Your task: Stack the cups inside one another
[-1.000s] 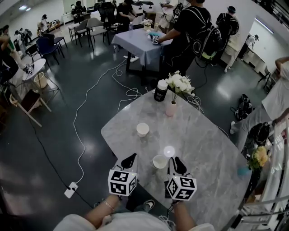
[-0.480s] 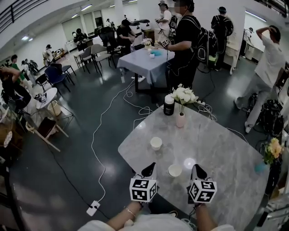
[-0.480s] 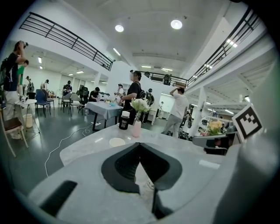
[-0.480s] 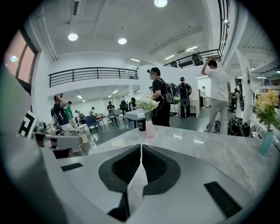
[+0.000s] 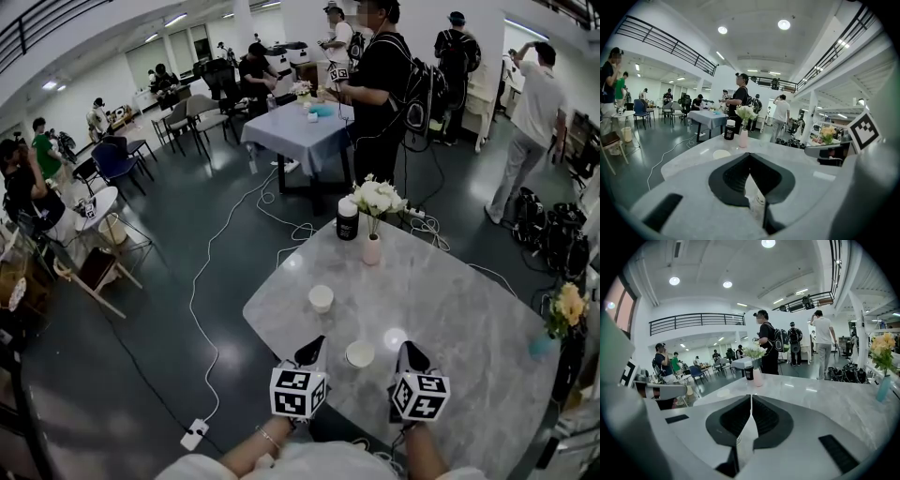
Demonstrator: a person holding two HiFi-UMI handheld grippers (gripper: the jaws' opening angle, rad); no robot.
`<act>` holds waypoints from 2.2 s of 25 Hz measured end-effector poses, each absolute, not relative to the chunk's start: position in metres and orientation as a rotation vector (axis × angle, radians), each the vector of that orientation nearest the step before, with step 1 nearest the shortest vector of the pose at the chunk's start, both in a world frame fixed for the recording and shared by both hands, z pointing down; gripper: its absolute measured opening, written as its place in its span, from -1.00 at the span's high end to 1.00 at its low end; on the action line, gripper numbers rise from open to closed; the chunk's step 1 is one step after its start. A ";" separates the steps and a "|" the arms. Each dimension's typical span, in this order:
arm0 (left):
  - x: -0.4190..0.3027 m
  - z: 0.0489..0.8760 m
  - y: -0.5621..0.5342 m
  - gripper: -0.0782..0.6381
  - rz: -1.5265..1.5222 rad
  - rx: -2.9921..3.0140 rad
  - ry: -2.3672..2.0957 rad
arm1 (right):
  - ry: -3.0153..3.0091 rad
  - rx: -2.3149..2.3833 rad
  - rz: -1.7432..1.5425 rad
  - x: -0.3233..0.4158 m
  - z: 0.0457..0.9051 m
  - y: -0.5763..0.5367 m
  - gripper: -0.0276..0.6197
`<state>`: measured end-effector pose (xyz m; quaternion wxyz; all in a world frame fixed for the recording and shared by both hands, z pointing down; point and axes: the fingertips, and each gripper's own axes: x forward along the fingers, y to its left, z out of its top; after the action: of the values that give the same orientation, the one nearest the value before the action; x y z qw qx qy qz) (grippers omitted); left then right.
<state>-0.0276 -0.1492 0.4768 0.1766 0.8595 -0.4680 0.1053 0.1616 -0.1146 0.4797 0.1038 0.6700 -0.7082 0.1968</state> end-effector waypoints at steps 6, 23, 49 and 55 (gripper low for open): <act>-0.024 0.477 -0.148 0.79 0.307 2.454 -1.290 | -2.088 1.967 0.593 0.159 0.482 -0.115 0.87; -0.024 0.476 -0.152 0.79 0.295 2.460 -1.291 | -2.066 1.956 0.596 0.154 0.481 -0.115 0.87; -0.134 0.510 -0.216 0.79 0.397 2.441 -1.241 | -2.225 1.867 0.790 -0.028 0.492 -0.200 0.87; -0.146 0.541 -0.233 0.79 0.446 2.426 -1.192 | -2.155 1.852 0.807 -0.055 0.534 -0.216 0.86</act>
<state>-0.1465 -0.2330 0.5411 0.1996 0.8677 -0.4264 0.1596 -0.0547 -0.2161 0.5342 0.0940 0.6242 -0.7264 0.2720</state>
